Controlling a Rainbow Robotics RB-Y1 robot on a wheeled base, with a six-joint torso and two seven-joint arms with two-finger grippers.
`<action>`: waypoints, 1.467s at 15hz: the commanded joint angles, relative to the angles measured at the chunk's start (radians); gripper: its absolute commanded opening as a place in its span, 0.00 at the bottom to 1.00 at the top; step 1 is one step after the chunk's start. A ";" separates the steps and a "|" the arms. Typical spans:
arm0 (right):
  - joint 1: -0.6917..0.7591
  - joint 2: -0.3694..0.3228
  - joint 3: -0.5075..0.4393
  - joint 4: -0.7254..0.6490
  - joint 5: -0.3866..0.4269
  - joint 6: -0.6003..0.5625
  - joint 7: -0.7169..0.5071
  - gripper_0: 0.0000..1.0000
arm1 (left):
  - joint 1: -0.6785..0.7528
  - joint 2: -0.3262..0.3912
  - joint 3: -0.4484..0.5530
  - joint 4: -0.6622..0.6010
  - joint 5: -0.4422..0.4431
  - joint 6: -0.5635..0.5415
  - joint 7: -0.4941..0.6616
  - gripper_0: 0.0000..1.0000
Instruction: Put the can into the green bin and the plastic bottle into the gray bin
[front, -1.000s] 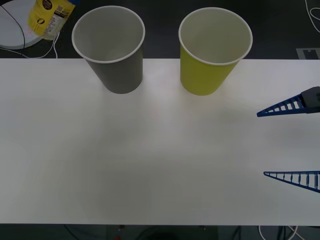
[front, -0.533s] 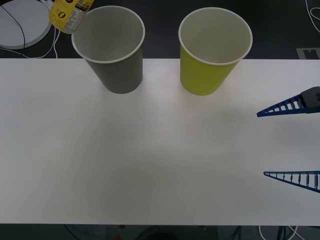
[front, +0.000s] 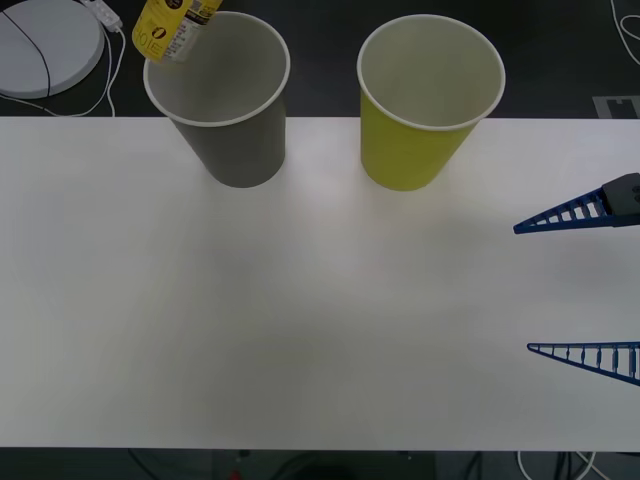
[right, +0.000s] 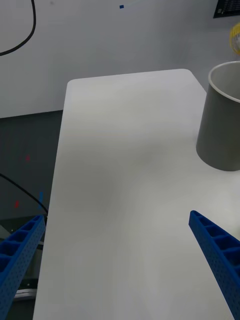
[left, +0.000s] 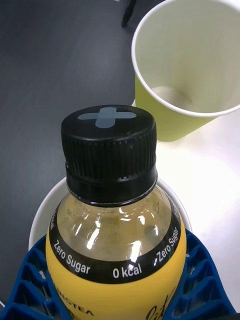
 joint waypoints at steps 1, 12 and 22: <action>0.000 0.000 0.000 0.000 0.000 0.000 0.000 1.00 | 0.000 -0.003 0.000 0.000 0.000 0.002 0.000 0.00; 0.000 0.000 0.000 0.000 0.000 0.000 0.000 1.00 | 0.001 -0.003 -0.001 0.007 0.014 0.002 -0.003 1.00; 0.000 0.000 0.000 0.000 0.000 0.000 0.000 1.00 | 0.037 0.041 0.000 -0.003 0.080 0.003 -0.013 1.00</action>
